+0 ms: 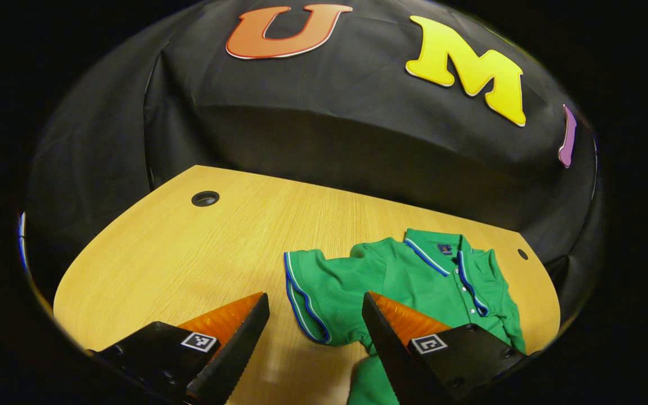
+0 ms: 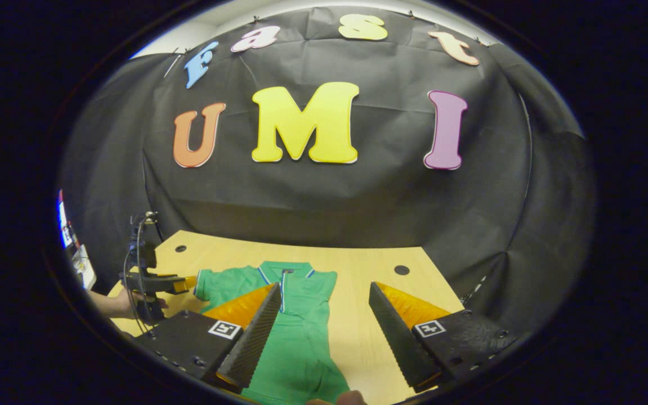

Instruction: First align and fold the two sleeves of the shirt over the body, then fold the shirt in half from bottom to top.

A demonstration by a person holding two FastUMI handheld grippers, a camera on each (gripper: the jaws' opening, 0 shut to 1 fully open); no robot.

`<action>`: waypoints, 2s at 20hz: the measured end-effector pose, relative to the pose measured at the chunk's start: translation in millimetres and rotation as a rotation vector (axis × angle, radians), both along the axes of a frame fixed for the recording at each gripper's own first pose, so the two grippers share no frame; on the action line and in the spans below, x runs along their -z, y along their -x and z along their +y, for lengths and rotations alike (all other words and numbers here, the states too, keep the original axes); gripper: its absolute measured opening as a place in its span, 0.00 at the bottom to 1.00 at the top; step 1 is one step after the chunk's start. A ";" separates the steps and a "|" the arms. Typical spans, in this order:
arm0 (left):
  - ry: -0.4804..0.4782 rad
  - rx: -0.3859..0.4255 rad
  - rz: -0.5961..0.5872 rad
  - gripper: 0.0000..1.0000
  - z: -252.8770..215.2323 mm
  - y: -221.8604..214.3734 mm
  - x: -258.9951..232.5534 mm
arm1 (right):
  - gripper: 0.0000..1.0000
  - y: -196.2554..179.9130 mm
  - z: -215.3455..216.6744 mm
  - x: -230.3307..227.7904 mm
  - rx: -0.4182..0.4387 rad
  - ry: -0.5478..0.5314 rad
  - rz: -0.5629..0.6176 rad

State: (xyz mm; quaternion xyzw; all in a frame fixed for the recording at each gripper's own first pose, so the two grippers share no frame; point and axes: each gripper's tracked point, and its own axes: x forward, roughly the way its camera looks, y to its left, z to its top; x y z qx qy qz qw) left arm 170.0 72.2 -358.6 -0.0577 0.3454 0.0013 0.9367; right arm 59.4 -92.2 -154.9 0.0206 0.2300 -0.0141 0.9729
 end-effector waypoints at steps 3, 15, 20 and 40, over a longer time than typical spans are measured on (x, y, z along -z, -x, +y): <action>-0.029 0.008 0.051 1.00 9.8 -5.0 26.0 | 0.96 3.9 0.5 1.8 0.000 0.015 0.009; -0.120 -0.030 0.129 0.54 17.6 -2.4 45.8 | 0.98 6.4 10.0 6.1 0.003 0.049 0.022; -0.104 0.009 0.126 0.08 6.9 -6.2 40.0 | 0.95 8.2 -1.9 -4.7 0.028 0.060 0.009; -0.103 0.174 0.000 0.06 -116.1 -37.2 -47.9 | 0.95 30.1 -54.9 -22.3 0.075 -0.001 -0.049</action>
